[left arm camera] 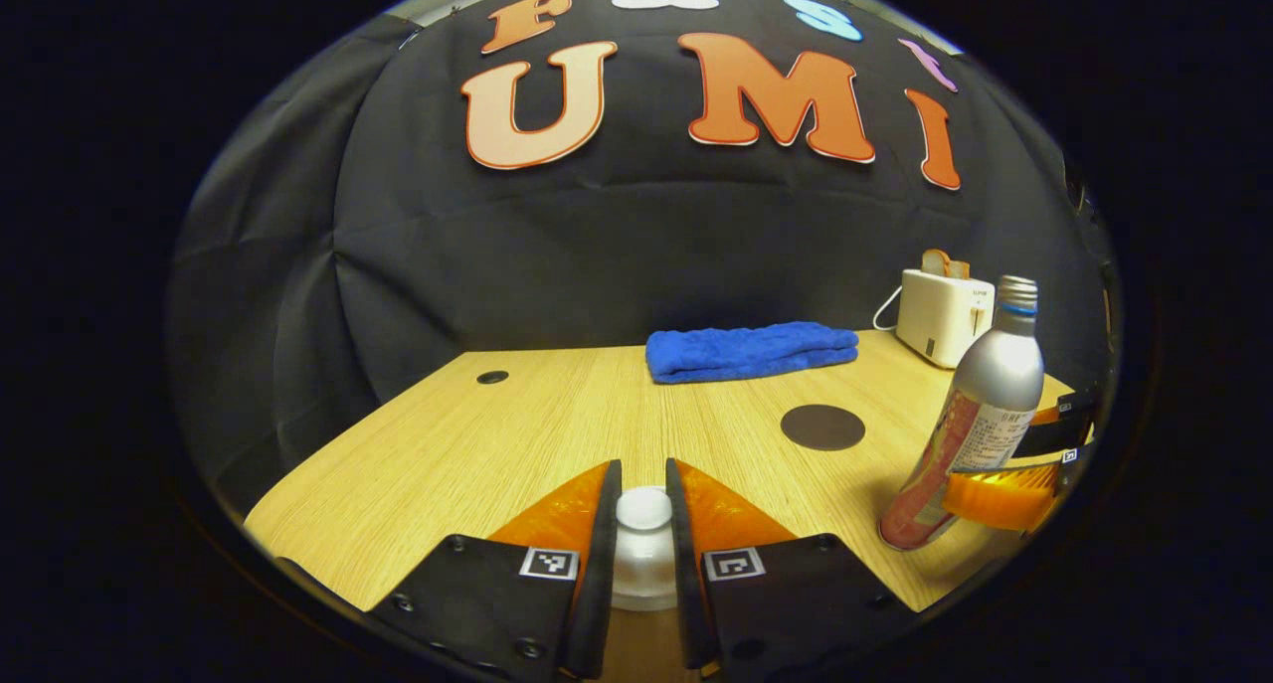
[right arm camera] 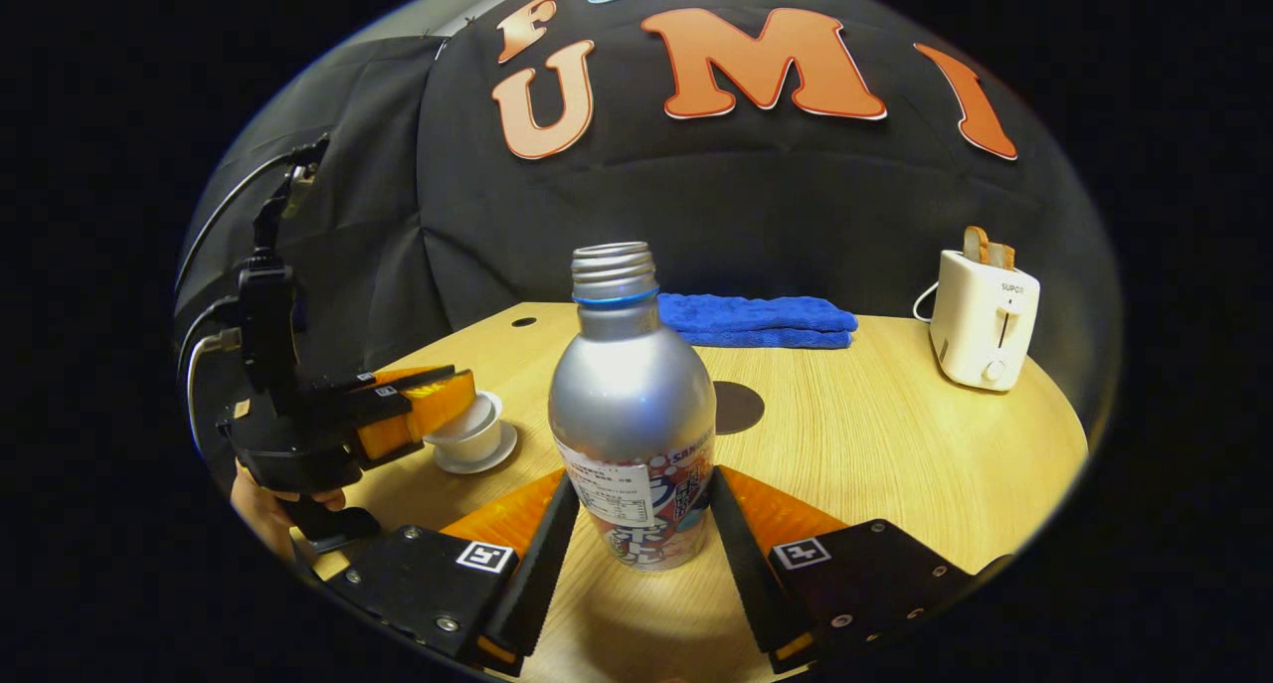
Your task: Open the teacup lid with one hand, grasp the water bottle and pour water into the teacup with the other hand; after pouring, place the water bottle on the coaster and then close the teacup lid.
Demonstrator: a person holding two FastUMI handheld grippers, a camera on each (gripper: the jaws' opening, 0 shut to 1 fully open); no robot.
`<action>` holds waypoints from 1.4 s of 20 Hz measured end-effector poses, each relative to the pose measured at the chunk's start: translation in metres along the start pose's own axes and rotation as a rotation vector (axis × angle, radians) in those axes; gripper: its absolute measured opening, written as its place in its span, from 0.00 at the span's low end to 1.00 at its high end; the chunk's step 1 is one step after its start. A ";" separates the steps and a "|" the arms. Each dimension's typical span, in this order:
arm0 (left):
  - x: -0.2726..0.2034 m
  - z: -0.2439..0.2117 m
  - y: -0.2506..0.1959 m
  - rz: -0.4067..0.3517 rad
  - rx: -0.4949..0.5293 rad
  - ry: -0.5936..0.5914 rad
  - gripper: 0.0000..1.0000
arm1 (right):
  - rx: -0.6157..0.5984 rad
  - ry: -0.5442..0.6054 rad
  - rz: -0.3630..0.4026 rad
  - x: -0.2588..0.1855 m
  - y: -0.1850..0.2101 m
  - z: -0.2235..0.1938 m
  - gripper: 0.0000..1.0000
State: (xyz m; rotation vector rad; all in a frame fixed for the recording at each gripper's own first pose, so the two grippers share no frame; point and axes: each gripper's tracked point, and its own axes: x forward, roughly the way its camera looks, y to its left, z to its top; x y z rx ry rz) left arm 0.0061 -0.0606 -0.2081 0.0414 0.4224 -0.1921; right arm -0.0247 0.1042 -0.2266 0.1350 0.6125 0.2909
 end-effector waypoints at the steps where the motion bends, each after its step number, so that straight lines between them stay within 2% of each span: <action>1: -0.001 0.004 0.004 0.008 0.001 -0.012 0.32 | -0.012 0.005 -0.008 0.000 -0.002 0.002 0.80; 6: -0.011 0.021 0.025 0.052 0.004 -0.059 0.32 | -0.148 0.036 -0.081 -0.002 -0.012 0.013 0.78; 7: -0.014 0.023 0.030 0.062 0.004 -0.065 0.29 | -0.182 0.037 -0.093 -0.002 -0.013 0.015 0.79; 11: -0.022 0.029 0.050 0.099 0.015 -0.086 0.32 | -0.333 0.041 -0.140 0.005 -0.018 0.026 0.79; 18: -0.035 0.029 0.080 0.147 0.015 -0.106 0.32 | -0.540 0.023 -0.186 0.016 -0.012 0.044 0.78; 23: -0.043 0.025 0.104 0.174 -0.014 -0.109 0.32 | -0.743 0.007 -0.234 0.020 -0.007 0.059 0.78; 28: -0.050 0.020 0.126 0.201 -0.042 -0.107 0.32 | -0.943 -0.019 -0.235 0.028 0.012 0.067 0.78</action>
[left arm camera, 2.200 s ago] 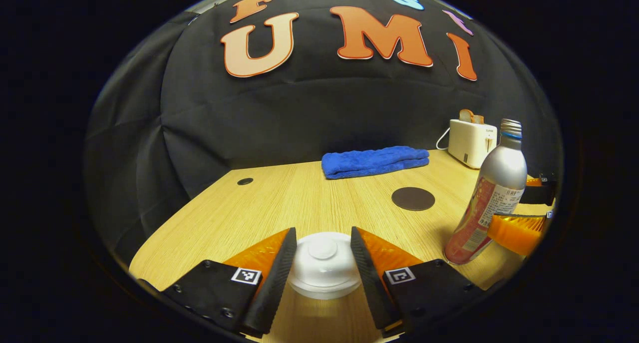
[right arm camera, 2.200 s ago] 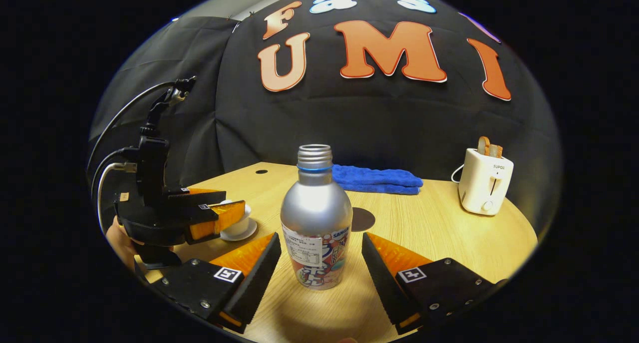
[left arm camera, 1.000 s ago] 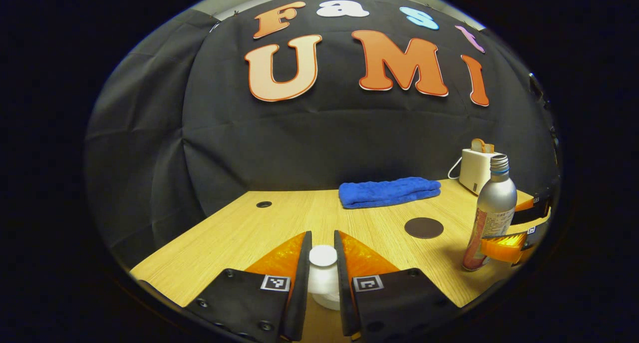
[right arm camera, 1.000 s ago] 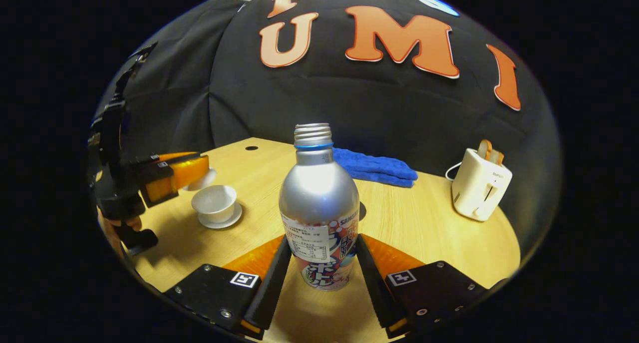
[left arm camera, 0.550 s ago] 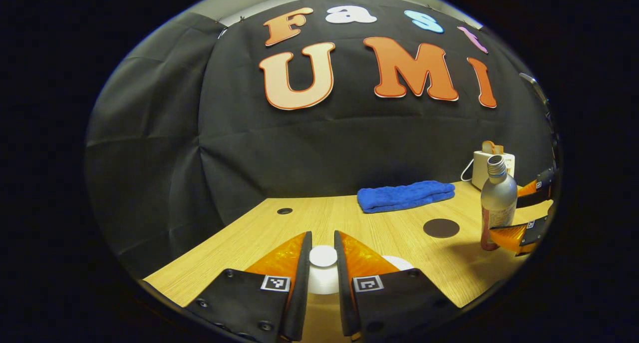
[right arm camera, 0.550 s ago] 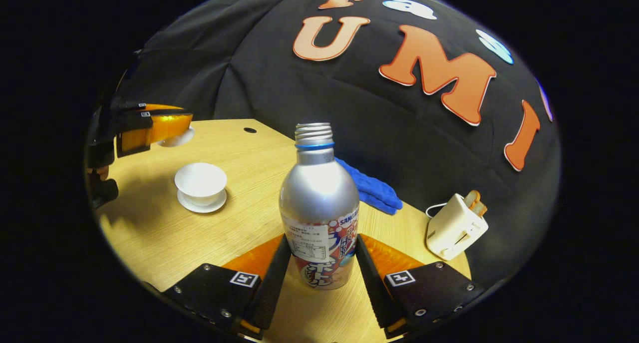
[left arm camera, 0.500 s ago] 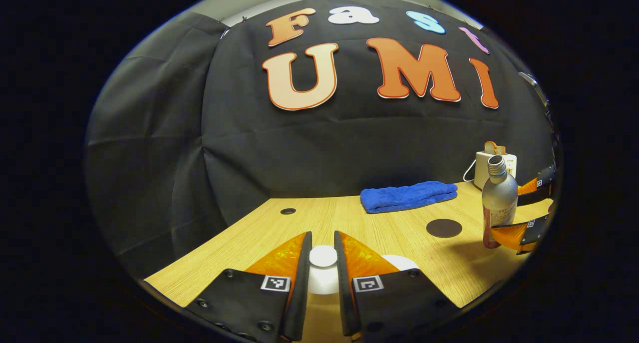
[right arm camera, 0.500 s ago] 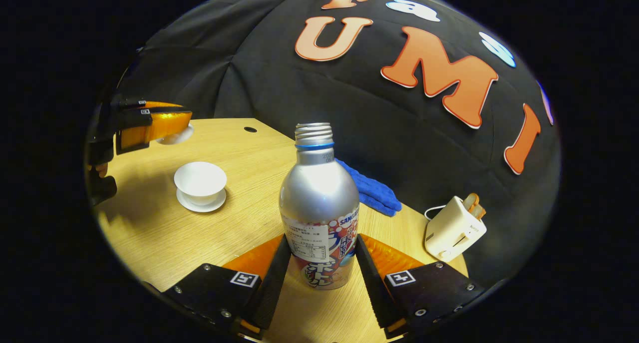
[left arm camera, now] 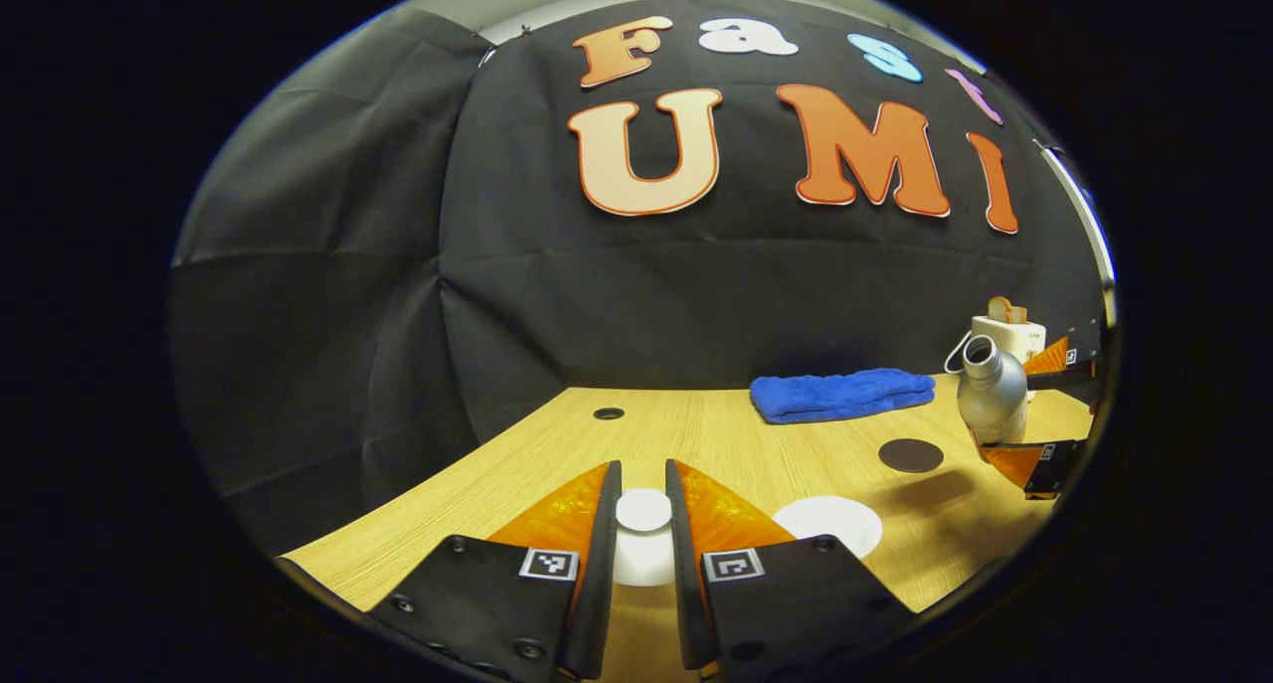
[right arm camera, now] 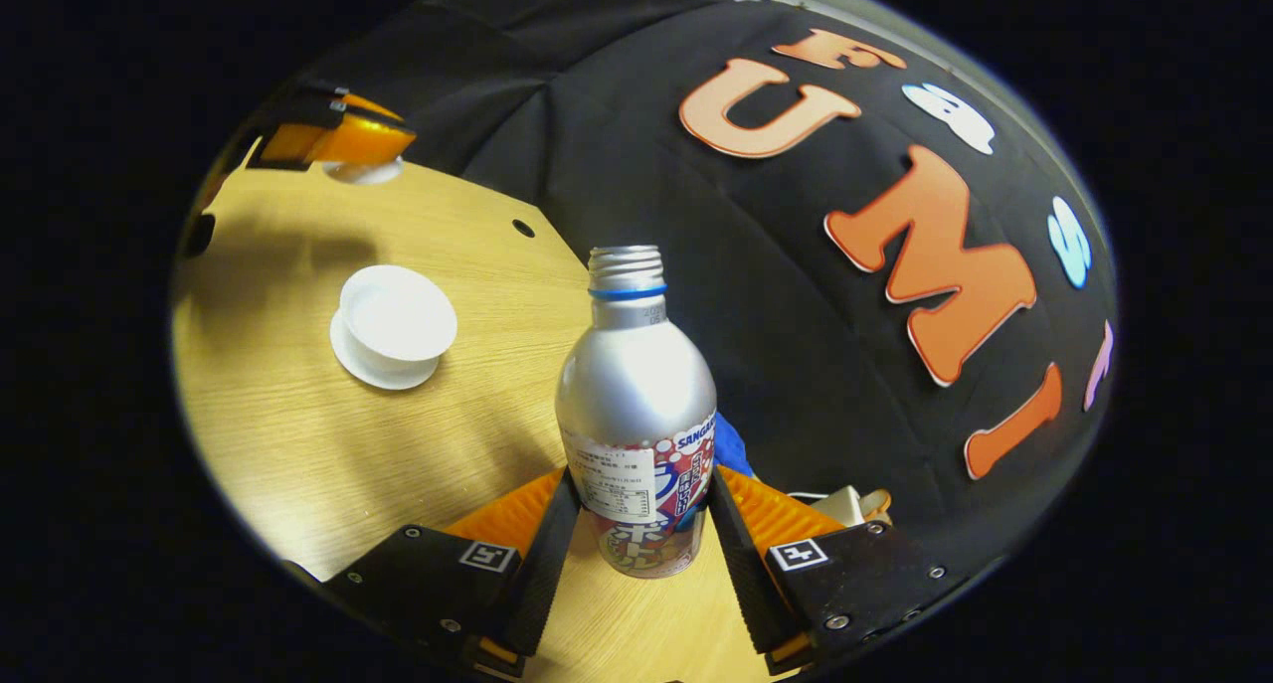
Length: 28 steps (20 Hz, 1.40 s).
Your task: Open the teacup lid with one hand, grasp the water bottle and pour water into the teacup with the other hand; after pouring, place the water bottle on the coaster and then close the teacup lid.
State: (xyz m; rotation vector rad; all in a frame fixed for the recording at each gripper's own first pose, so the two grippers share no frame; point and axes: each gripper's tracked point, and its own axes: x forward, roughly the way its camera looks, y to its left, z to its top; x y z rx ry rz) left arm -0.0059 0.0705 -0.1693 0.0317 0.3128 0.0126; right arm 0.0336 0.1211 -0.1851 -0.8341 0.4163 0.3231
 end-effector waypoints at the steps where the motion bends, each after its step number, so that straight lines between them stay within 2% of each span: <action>1: -0.001 0.000 0.004 0.005 -0.006 0.000 0.31 | -0.036 -0.009 0.005 0.002 0.005 0.002 0.77; 3: -0.001 0.002 0.009 0.010 -0.021 -0.012 0.29 | -0.074 -0.011 0.026 0.008 0.017 0.001 0.77; 4: -0.003 0.000 0.011 0.014 -0.018 -0.012 0.31 | -0.089 -0.008 0.036 0.011 0.022 0.000 0.77; 5: -0.003 -0.001 0.012 0.013 -0.016 -0.012 0.29 | -0.105 -0.007 0.040 0.012 0.025 0.000 0.77; 7: -0.004 0.000 0.014 0.008 -0.021 -0.012 0.32 | -0.145 -0.007 0.032 0.016 0.027 0.001 0.77; 9: -0.005 0.002 0.016 0.005 -0.032 -0.015 0.29 | -0.194 -0.012 0.003 0.017 0.023 0.004 0.77; 10: -0.005 0.002 0.017 0.004 -0.033 -0.017 0.31 | -0.223 -0.017 -0.010 0.017 0.021 0.004 0.77; 16: -0.010 0.011 0.028 0.013 -0.040 -0.033 0.31 | -0.395 -0.052 -0.084 0.020 0.012 0.009 0.77; 18: -0.011 0.010 0.031 0.019 -0.041 -0.033 0.29 | -0.429 -0.064 -0.091 0.021 0.012 0.011 0.77; 19: -0.011 0.010 0.033 0.023 -0.042 -0.032 0.32 | -0.444 -0.070 -0.091 0.020 0.012 0.012 0.77; 28: -0.017 0.007 0.048 0.049 -0.040 -0.027 0.32 | -0.640 -0.122 -0.164 0.021 0.002 0.018 0.77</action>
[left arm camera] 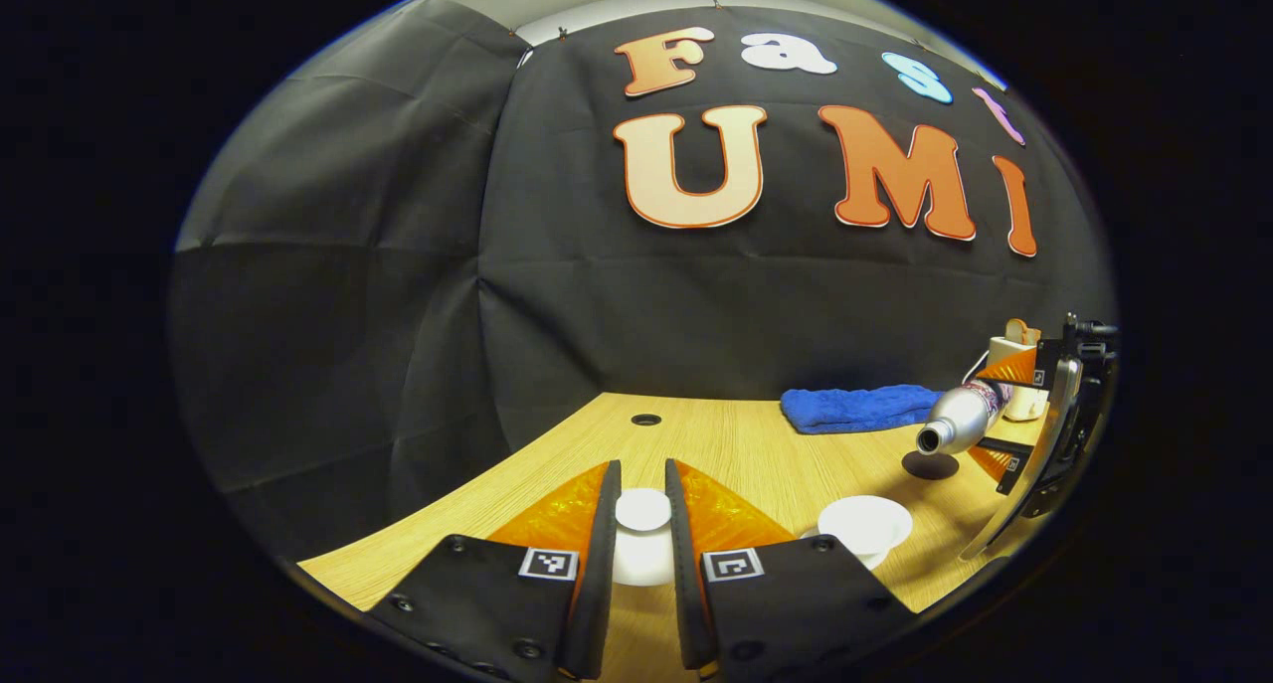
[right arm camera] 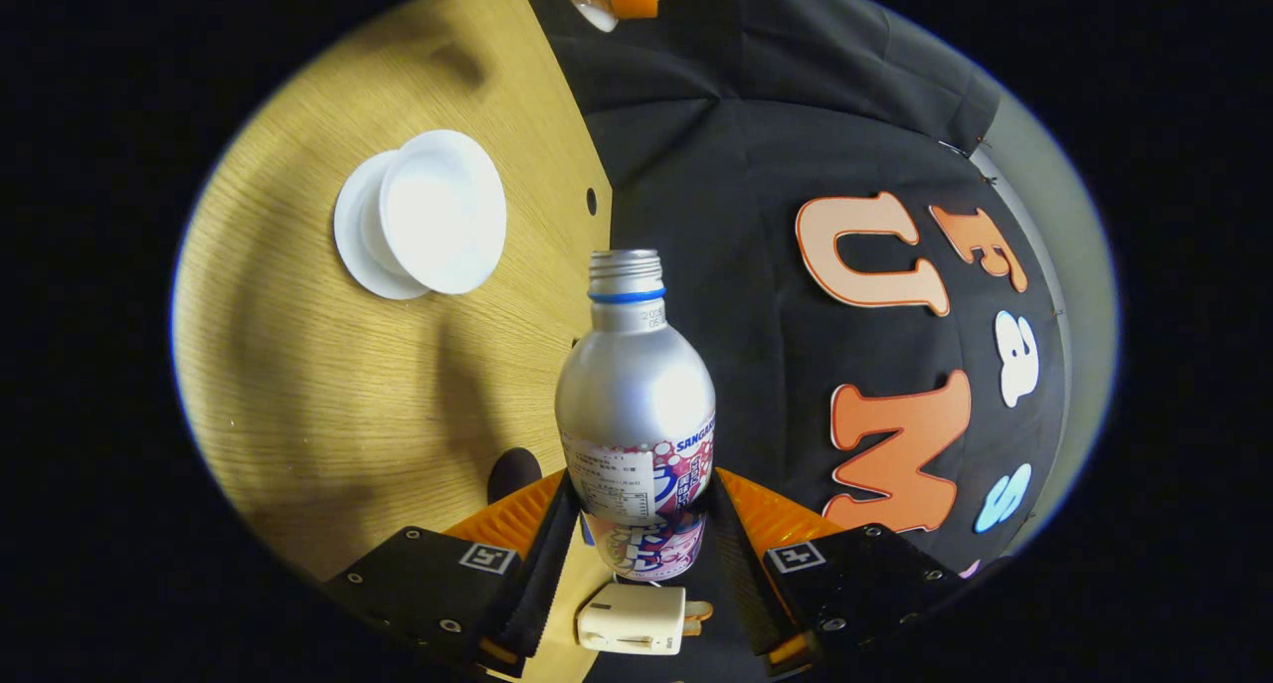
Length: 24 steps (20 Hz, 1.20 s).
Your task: Open the teacup lid with one hand, grasp the water bottle and pour water into the teacup with the other hand; after pouring, place the water bottle on the coaster and then close the teacup lid.
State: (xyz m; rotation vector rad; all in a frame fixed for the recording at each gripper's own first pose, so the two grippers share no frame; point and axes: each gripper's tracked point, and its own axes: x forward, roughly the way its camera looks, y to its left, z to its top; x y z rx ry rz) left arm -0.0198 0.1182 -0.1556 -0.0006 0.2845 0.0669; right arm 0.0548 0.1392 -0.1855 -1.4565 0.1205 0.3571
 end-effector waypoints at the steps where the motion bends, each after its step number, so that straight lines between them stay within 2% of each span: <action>1: 0.001 0.001 0.001 0.003 0.001 -0.001 0.32 | -0.021 -0.001 -0.019 0.000 -0.001 0.000 0.77; 3: 0.001 0.002 0.002 0.006 0.001 -0.003 0.32 | -0.064 -0.006 -0.044 0.000 -0.002 0.001 0.77; 4: 0.000 0.002 0.002 0.005 0.000 -0.004 0.29 | -0.086 -0.010 -0.059 0.000 -0.004 0.001 0.77; 6: -0.001 0.001 0.001 0.002 0.000 -0.003 0.32 | -0.125 -0.017 -0.087 0.001 -0.008 0.001 0.77; 7: -0.001 0.002 0.002 0.004 0.001 -0.003 0.29 | -0.138 -0.020 -0.095 0.002 -0.009 0.001 0.77; 12: -0.001 0.002 0.002 0.004 0.004 0.000 0.32 | -0.188 -0.033 -0.134 0.003 -0.013 0.001 0.77; 13: 0.000 0.003 0.001 0.003 0.005 0.000 0.32 | -0.197 -0.034 -0.142 0.003 -0.014 0.001 0.73; 14: 0.000 0.003 0.001 0.002 0.004 -0.002 0.32 | -0.204 -0.036 -0.149 0.003 -0.015 0.001 0.77; 16: 0.000 0.004 0.001 0.003 0.005 -0.003 0.32 | -0.212 -0.037 -0.162 0.002 -0.015 0.002 0.73; 17: 0.000 0.004 0.001 0.002 0.006 -0.001 0.32 | -0.218 -0.039 -0.166 0.002 -0.015 0.002 0.77; 20: -0.001 0.004 0.000 0.002 0.005 -0.003 0.32 | -0.238 -0.043 -0.191 0.003 -0.018 0.002 0.77; 21: -0.001 0.004 -0.001 -0.001 0.007 -0.004 0.32 | -0.246 -0.045 -0.202 0.003 -0.018 0.003 0.73; 22: -0.001 0.005 -0.001 0.000 0.009 -0.004 0.29 | -0.254 -0.045 -0.216 0.002 -0.019 0.003 0.73; 23: -0.001 0.005 -0.001 -0.003 0.009 -0.004 0.32 | -0.259 -0.048 -0.227 0.002 -0.018 0.004 0.77; 24: -0.002 0.006 -0.002 -0.005 0.009 -0.006 0.29 | -0.263 -0.048 -0.236 0.002 -0.019 0.004 0.73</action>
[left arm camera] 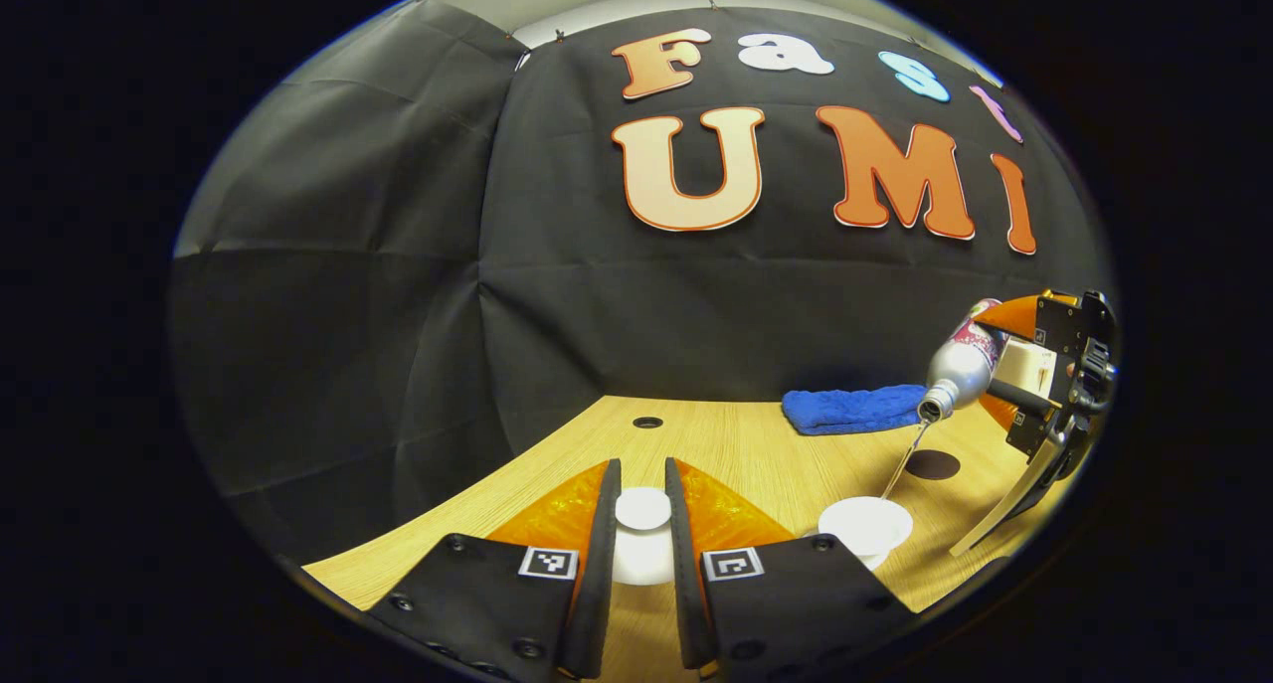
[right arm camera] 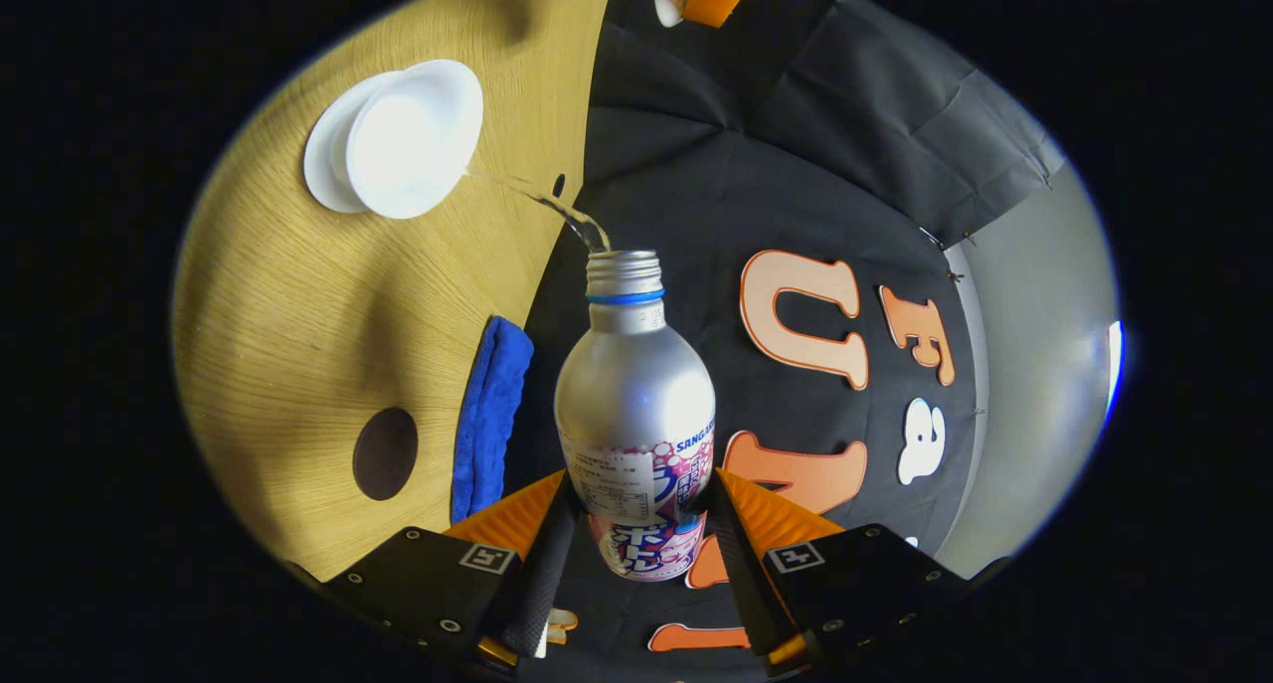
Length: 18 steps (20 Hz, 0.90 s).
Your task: Open the teacup lid with one hand, grasp the water bottle and pour water into the teacup with the other hand; after pouring, place the water bottle on the coaster and then close the teacup lid.
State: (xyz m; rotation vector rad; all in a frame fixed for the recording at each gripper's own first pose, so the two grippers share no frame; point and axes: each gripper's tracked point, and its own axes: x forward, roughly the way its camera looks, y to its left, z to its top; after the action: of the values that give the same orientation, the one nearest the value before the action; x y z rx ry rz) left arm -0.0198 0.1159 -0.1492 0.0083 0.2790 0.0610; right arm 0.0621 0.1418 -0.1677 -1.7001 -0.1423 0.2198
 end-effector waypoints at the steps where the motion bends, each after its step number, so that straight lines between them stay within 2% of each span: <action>1: 0.001 0.000 0.000 0.000 0.001 -0.001 0.32 | -0.003 -0.002 -0.007 0.000 0.000 0.000 0.77; 7: 0.000 0.001 -0.001 -0.002 0.002 -0.006 0.32 | -0.039 -0.011 -0.065 0.002 -0.003 -0.001 0.77; 8: -0.001 0.001 -0.002 -0.002 0.002 -0.006 0.29 | -0.047 -0.012 -0.075 0.003 -0.004 -0.001 0.77; 11: 0.000 0.002 -0.003 -0.004 0.001 -0.010 0.32 | -0.071 -0.020 -0.099 0.001 -0.006 0.001 0.77; 12: -0.001 0.003 -0.002 -0.004 0.000 -0.011 0.29 | -0.079 -0.022 -0.106 0.001 -0.006 0.001 0.73; 13: -0.001 0.004 -0.002 -0.005 0.001 -0.012 0.32 | -0.087 -0.027 -0.113 0.001 -0.007 0.002 0.77; 14: -0.002 0.003 -0.003 -0.004 0.001 -0.013 0.32 | -0.097 -0.030 -0.117 0.001 -0.007 0.001 0.73; 15: -0.002 0.003 -0.004 -0.007 0.002 -0.012 0.32 | -0.105 -0.036 -0.121 0.002 -0.007 0.002 0.77; 18: -0.003 0.003 -0.004 -0.006 0.000 -0.011 0.29 | -0.122 -0.042 -0.135 0.001 -0.008 0.003 0.77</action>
State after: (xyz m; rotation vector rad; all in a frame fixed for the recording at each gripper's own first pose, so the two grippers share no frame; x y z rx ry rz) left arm -0.0213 0.1116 -0.1459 0.0080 0.2675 0.0546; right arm 0.0629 0.1465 -0.1598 -1.7997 -0.3059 0.1493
